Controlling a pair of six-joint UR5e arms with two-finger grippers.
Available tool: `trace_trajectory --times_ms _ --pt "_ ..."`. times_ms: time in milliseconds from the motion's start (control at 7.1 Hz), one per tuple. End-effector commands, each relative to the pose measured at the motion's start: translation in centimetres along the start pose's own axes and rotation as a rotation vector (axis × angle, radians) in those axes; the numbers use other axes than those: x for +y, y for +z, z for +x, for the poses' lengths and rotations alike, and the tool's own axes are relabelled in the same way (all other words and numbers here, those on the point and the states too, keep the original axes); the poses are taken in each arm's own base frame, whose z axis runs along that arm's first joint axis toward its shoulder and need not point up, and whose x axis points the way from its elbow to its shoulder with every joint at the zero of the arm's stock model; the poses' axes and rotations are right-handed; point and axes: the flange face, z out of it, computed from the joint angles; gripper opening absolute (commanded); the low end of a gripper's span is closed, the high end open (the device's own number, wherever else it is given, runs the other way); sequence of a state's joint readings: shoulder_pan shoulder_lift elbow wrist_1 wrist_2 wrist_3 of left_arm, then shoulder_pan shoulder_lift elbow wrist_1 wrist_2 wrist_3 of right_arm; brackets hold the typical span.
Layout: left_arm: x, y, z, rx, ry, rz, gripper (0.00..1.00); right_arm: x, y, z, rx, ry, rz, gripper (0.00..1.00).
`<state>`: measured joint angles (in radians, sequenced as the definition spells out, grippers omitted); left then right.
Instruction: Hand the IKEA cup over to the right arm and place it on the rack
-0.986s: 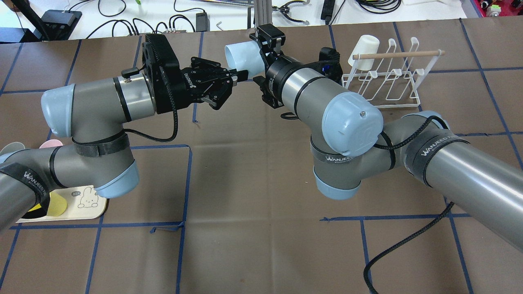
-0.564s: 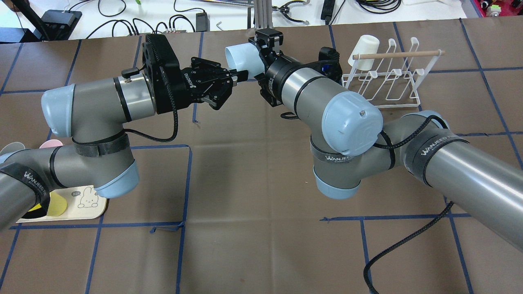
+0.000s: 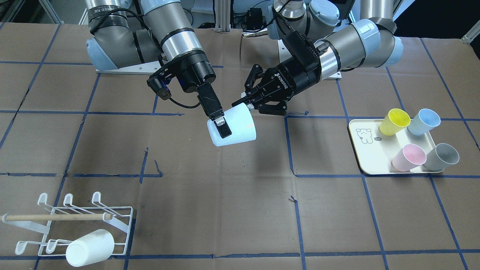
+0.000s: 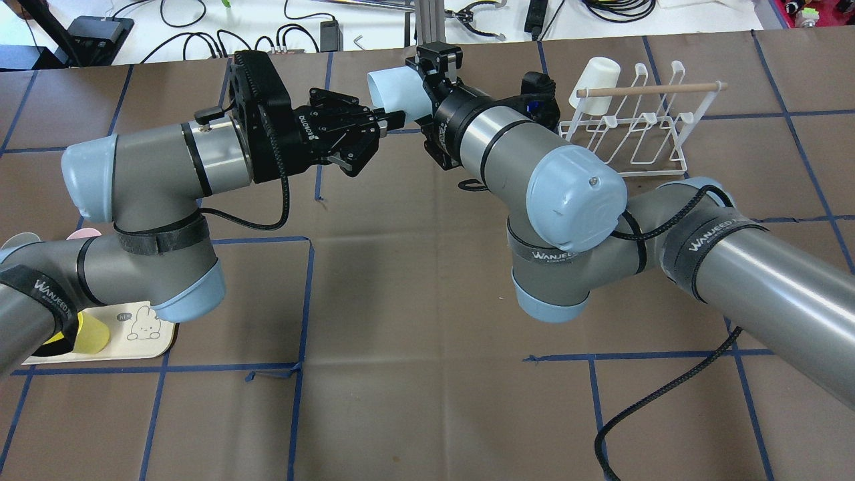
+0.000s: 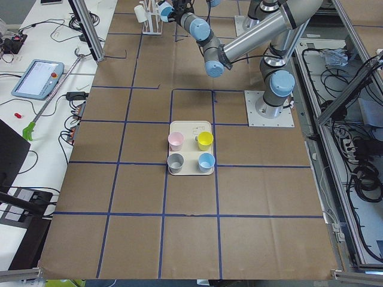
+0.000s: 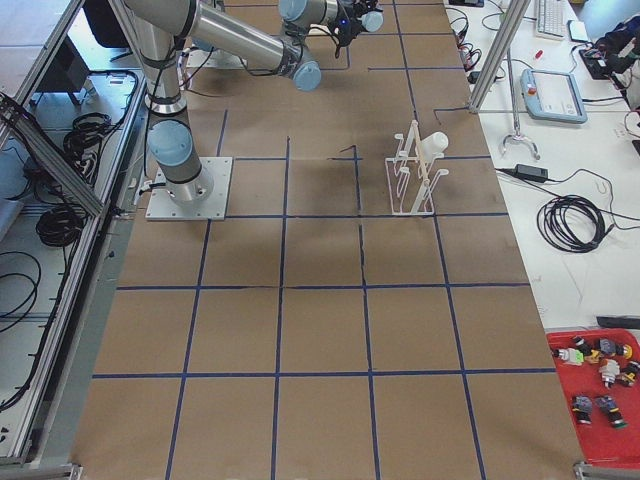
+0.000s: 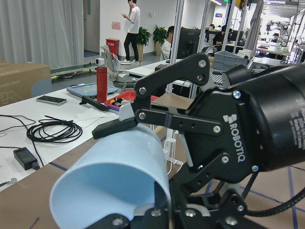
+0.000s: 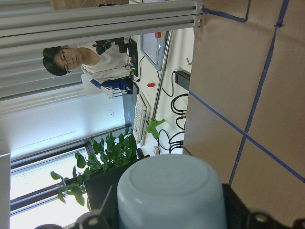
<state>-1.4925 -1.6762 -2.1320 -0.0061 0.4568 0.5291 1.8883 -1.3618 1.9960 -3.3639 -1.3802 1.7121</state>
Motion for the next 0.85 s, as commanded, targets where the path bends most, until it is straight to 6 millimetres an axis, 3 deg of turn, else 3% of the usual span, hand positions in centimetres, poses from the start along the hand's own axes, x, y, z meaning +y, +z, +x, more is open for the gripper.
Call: trace_trajectory --times_ms 0,282,564,704 --pt "-0.3 -0.2 0.0 -0.016 -0.026 -0.004 0.69 0.0 0.0 0.0 -0.001 -0.003 -0.001 0.55" --pt "-0.4 -0.3 0.1 -0.017 -0.032 -0.001 0.95 0.0 0.0 0.0 0.000 -0.006 -0.003 0.46" --pt "-0.3 -1.3 -0.9 -0.046 -0.043 0.001 0.99 -0.7 0.2 -0.2 -0.004 -0.008 0.008 0.27" --pt "0.0 -2.8 -2.3 -0.084 -0.057 0.006 0.99 -2.5 0.5 -0.7 -0.013 -0.028 0.036 0.25"
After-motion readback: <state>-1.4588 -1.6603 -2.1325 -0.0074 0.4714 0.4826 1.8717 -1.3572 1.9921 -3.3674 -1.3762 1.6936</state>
